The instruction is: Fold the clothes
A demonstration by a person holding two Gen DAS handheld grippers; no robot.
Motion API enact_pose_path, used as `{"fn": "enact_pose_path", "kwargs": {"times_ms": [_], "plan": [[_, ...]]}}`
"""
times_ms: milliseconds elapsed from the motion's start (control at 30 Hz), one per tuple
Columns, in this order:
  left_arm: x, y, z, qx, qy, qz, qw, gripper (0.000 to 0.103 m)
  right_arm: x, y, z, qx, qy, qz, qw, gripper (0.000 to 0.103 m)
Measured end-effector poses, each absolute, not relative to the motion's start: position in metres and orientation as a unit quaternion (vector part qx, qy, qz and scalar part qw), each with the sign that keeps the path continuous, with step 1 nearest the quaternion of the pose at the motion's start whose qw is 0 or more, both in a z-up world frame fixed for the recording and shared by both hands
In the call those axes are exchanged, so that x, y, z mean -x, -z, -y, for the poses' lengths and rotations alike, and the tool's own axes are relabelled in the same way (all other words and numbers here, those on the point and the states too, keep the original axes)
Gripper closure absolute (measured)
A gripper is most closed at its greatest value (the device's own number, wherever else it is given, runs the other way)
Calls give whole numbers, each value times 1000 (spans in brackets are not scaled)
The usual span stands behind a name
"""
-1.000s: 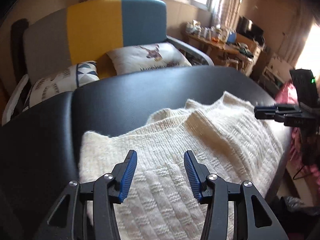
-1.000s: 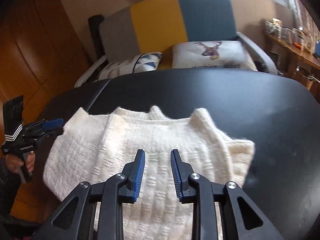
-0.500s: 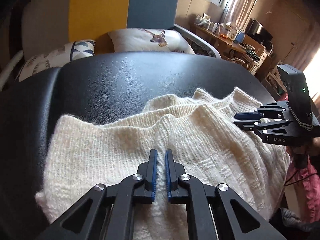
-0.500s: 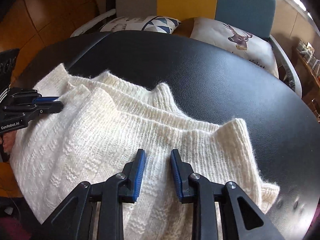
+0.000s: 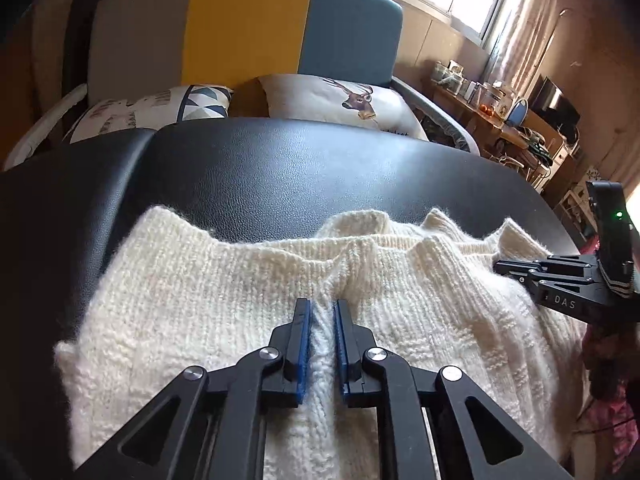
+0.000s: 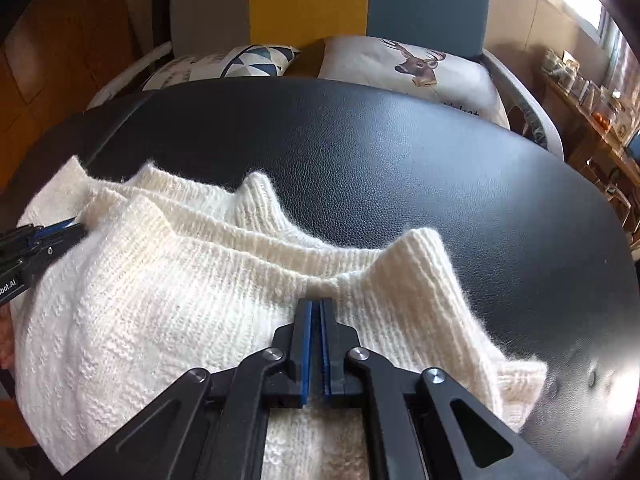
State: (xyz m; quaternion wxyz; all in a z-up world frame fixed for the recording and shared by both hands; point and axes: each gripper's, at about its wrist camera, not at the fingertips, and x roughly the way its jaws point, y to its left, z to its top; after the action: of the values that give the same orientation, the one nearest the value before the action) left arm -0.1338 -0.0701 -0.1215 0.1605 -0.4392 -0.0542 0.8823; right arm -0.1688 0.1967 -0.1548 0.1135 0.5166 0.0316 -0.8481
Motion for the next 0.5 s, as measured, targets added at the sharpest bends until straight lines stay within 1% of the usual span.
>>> {"fn": "enact_pose_path", "kwargs": {"times_ms": [33, 67, 133, 167, 233, 300, 400, 433, 500], "plan": [[132, 117, 73, 437, -883, 53, 162, 87, 171, 152, -201, -518, 847, -13, 120, 97], [130, 112, 76, 433, -885, 55, 161, 85, 172, 149, -205, -517, 846, 7, 129, 88], [126, 101, 83, 422, -891, 53, 162, 79, 170, 134, -210, -496, 851, 55, 163, 78], [125, 95, 87, 415, -893, 50, 164, 77, 168, 127, -209, -486, 852, 72, 181, 78], [125, 87, 93, 403, -900, 38, 159, 61, 168, 119, -200, -487, 846, 70, 206, 77], [133, 88, 96, 405, -903, 10, 145, 56, 171, 121, -187, -501, 836, 58, 214, 77], [146, 104, 96, 443, -884, -33, 145, 56, 174, 130, -168, -523, 823, 37, 218, 77], [147, 111, 94, 450, -880, -47, 146, 56, 175, 135, -162, -526, 823, 19, 213, 75], [146, 119, 91, 454, -876, -64, 149, 56, 177, 146, -149, -532, 822, -19, 201, 74]]}}
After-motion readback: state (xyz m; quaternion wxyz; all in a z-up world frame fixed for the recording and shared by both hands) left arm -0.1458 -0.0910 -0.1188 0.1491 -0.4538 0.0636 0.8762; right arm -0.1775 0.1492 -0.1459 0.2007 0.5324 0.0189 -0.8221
